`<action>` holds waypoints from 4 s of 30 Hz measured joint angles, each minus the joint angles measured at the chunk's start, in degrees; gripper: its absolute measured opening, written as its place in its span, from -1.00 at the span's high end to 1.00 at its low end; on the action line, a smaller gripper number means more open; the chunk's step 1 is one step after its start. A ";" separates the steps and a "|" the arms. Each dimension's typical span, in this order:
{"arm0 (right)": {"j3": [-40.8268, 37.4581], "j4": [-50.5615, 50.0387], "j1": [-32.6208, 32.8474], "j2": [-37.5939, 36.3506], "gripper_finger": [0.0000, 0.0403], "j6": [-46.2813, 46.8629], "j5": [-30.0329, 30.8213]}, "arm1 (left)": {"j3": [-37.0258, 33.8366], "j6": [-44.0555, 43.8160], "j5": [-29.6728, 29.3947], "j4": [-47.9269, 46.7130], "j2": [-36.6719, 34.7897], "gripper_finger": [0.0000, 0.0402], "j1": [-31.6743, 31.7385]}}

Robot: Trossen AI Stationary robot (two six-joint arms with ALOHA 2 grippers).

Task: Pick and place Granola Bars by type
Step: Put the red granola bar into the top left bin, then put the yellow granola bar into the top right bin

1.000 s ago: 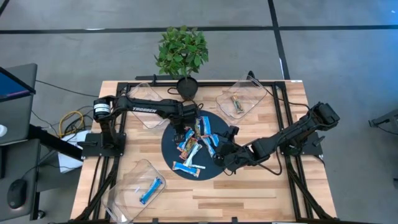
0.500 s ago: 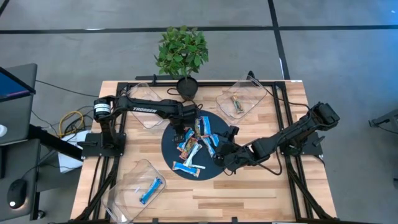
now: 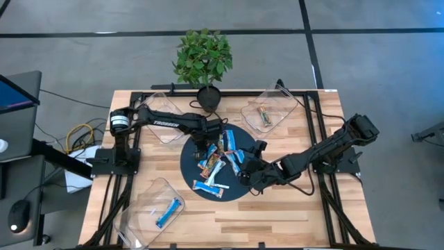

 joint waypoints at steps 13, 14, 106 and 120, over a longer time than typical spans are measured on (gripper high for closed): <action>0.00 -0.50 0.00 0.00 -0.27 0.02 0.02 | 1.57 0.66 0.04 -0.12 0.39 0.72 -0.09; 0.00 -0.52 0.00 0.00 -0.27 0.02 0.02 | 1.57 0.98 0.03 -0.10 0.39 0.76 -0.10; 0.08 -11.77 -2.80 3.19 -0.27 30.21 -15.66 | -15.80 -15.93 -28.58 -9.23 -56.75 0.39 -17.61; 0.42 -4.73 -4.05 11.37 -0.27 28.04 -20.07 | -37.00 -16.24 -30.35 15.95 -69.63 0.39 -31.75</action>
